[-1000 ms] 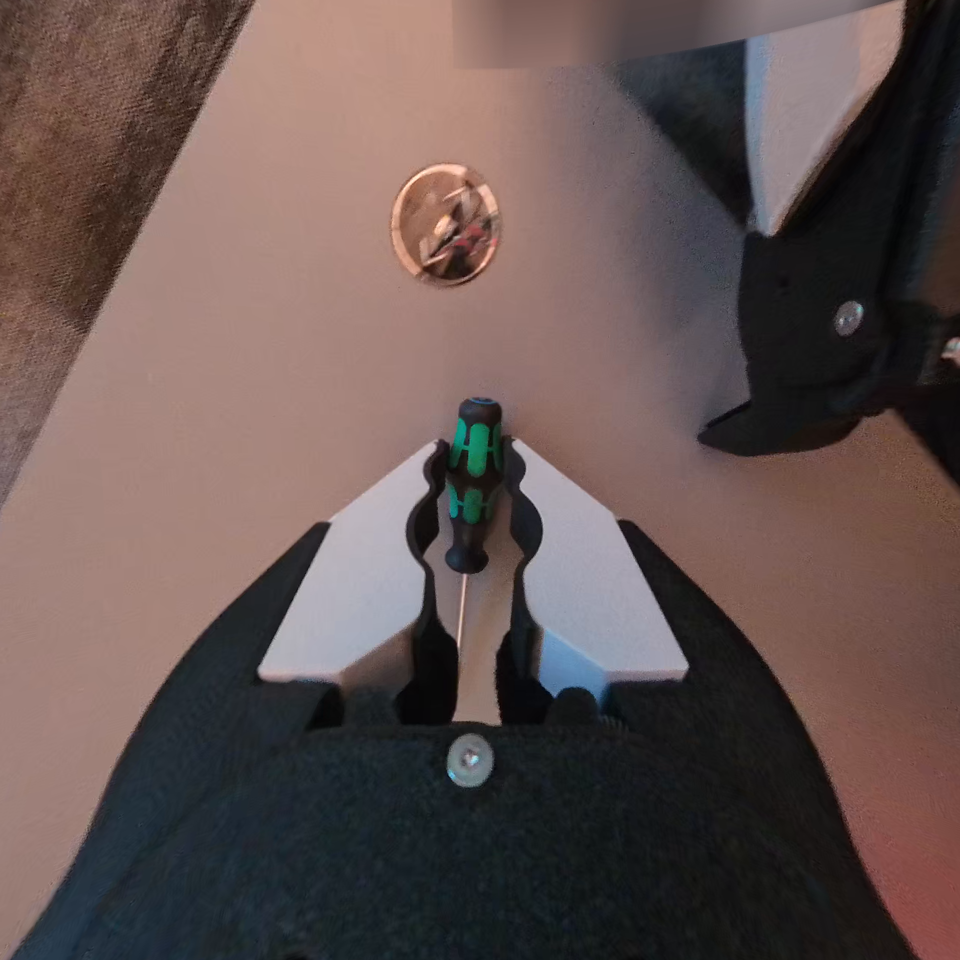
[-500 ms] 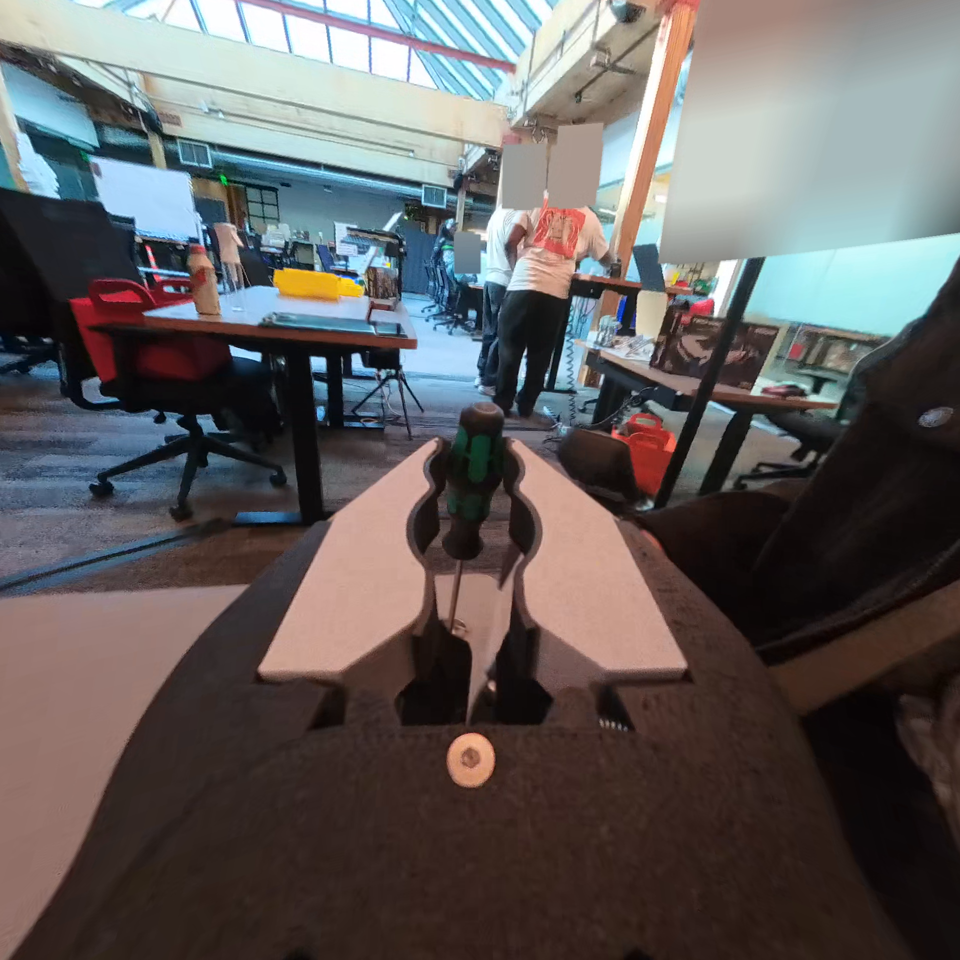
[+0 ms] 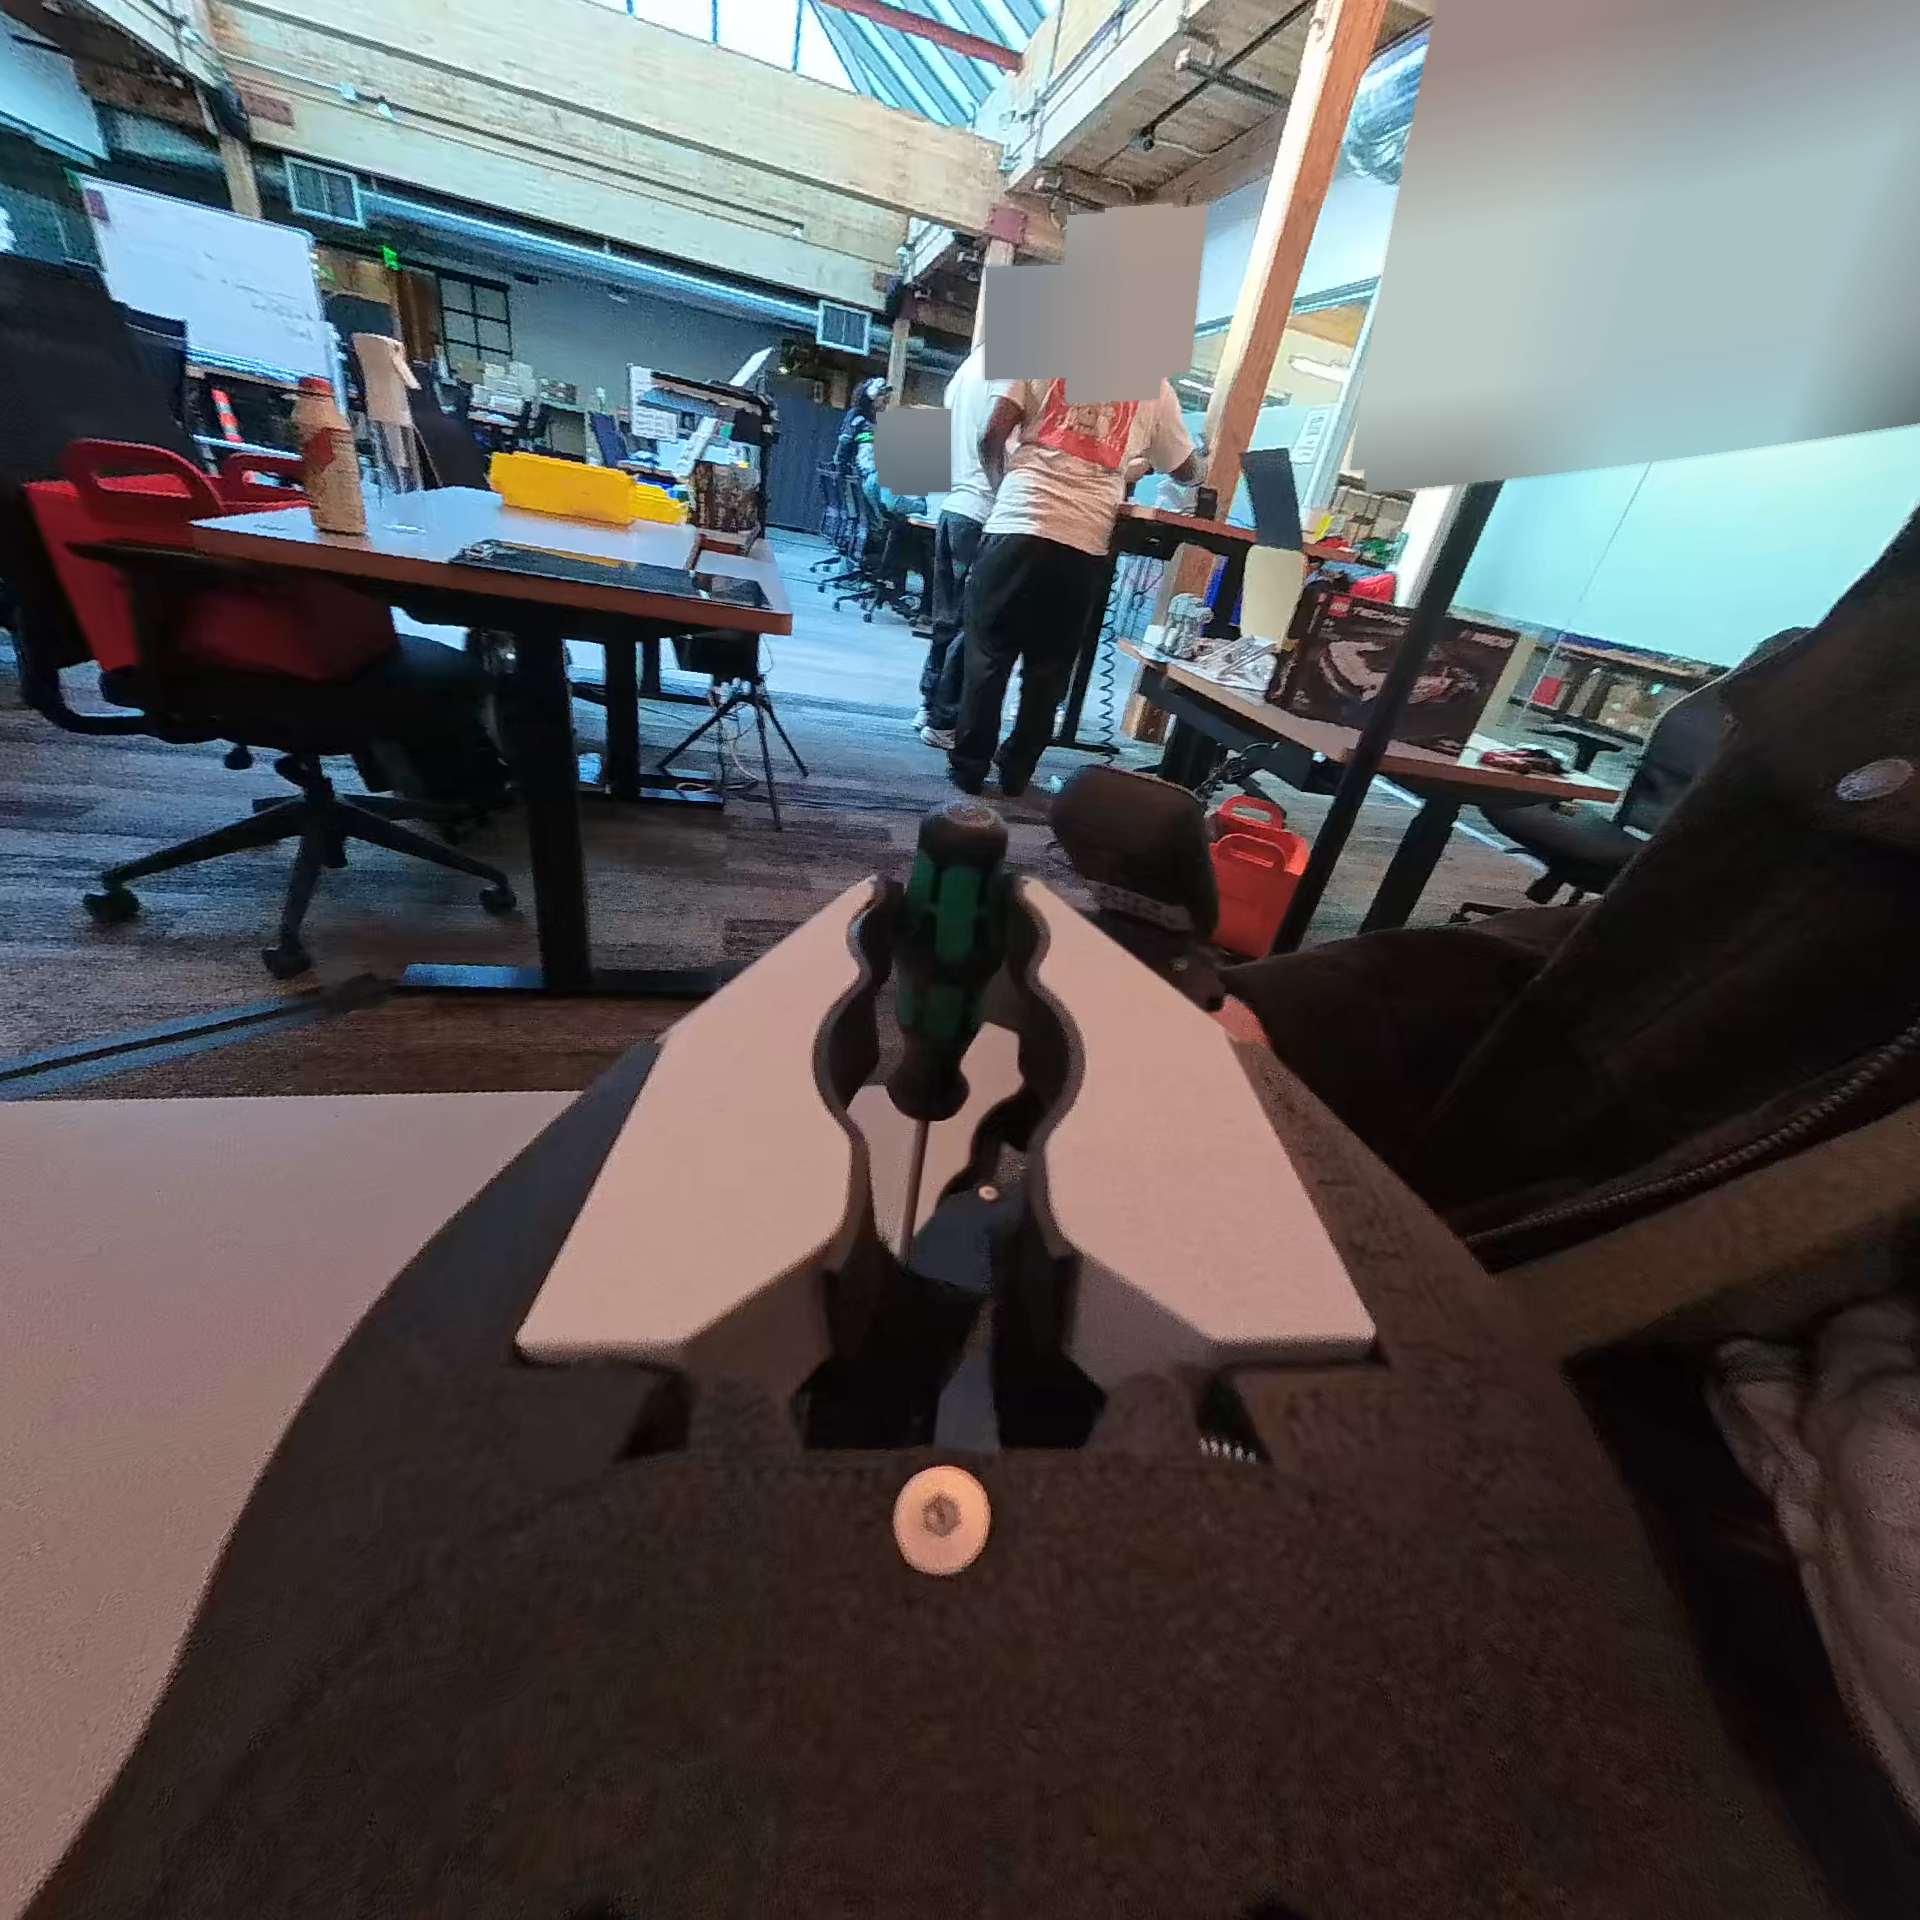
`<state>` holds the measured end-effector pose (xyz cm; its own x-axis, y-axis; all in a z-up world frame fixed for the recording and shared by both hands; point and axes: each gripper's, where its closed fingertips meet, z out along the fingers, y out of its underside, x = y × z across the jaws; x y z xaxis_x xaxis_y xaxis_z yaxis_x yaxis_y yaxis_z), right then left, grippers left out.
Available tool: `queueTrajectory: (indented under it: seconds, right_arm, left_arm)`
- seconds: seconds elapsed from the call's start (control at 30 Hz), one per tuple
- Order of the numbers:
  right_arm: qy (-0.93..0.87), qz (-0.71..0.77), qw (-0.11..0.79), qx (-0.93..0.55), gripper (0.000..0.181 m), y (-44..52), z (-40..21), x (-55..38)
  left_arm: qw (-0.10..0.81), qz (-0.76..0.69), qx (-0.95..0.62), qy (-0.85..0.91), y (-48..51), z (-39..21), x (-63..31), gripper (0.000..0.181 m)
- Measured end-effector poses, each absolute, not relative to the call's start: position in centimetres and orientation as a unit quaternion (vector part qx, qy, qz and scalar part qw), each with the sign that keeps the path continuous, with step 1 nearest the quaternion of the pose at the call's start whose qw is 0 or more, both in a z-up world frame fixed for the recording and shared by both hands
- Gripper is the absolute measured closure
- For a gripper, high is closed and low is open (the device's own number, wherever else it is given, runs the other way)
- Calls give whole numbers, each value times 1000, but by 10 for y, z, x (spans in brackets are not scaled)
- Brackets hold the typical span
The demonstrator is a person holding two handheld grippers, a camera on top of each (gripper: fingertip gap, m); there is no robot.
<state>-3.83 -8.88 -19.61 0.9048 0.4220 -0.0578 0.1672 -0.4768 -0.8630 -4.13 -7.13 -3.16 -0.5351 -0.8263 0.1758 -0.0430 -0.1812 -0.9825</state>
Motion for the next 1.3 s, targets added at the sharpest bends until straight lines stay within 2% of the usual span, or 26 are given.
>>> queueTrajectory:
  seconds: [1.3]
  right_arm:
    - [-177,132,481,-849,160,-89,-196,-39]
  left_arm:
    - [291,-661,-379,578,-72,-31,-44,160]
